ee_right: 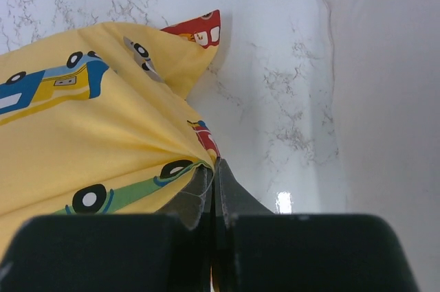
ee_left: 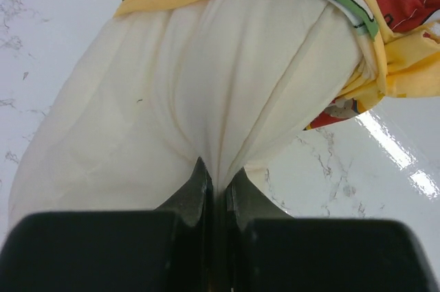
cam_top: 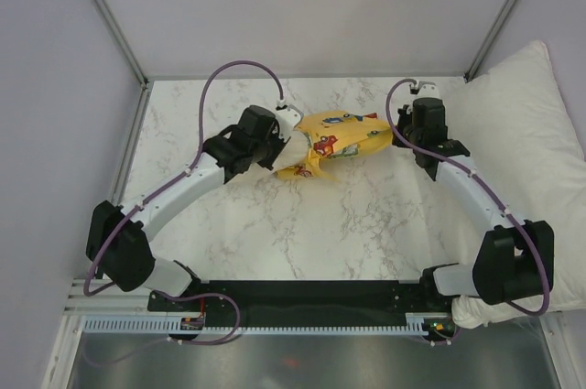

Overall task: Remove the pillowcase from the pillow
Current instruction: Pull out the pillow

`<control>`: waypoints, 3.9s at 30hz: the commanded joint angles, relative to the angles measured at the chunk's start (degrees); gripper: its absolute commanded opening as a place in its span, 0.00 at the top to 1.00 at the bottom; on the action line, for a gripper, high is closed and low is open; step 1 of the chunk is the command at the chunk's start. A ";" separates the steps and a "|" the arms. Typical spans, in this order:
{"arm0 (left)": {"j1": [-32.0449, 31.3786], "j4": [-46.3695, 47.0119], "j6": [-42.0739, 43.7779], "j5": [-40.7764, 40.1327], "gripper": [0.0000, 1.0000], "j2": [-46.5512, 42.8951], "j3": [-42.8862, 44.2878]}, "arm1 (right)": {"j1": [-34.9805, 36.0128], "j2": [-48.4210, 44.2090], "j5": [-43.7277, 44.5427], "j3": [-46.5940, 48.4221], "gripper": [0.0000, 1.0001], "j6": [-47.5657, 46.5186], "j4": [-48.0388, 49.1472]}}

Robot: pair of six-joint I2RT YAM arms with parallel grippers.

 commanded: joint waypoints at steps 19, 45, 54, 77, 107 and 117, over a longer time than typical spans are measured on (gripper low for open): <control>15.39 -0.97 -0.09 -8.50 0.98 -10.09 -0.48 | -20.67 4.55 1.34 11.42 1.00 1.72 -1.26; 13.81 0.96 -7.02 21.19 0.98 -10.89 0.57 | 6.37 -13.19 6.42 10.12 0.14 3.74 -9.79; 13.72 1.23 -10.02 27.00 0.98 -10.00 1.63 | 32.75 -14.72 6.43 4.84 0.11 5.60 0.66; 12.84 0.70 -6.77 34.90 0.98 -12.73 0.75 | 36.29 14.92 20.41 12.04 1.00 5.59 11.31; 12.84 -1.41 -5.01 47.22 0.98 -17.47 1.71 | 1.22 11.49 19.70 23.29 1.00 -1.17 -1.70; 12.93 -1.32 -4.74 47.13 0.98 -18.00 1.54 | -7.22 12.63 18.30 27.78 1.00 -3.46 -4.51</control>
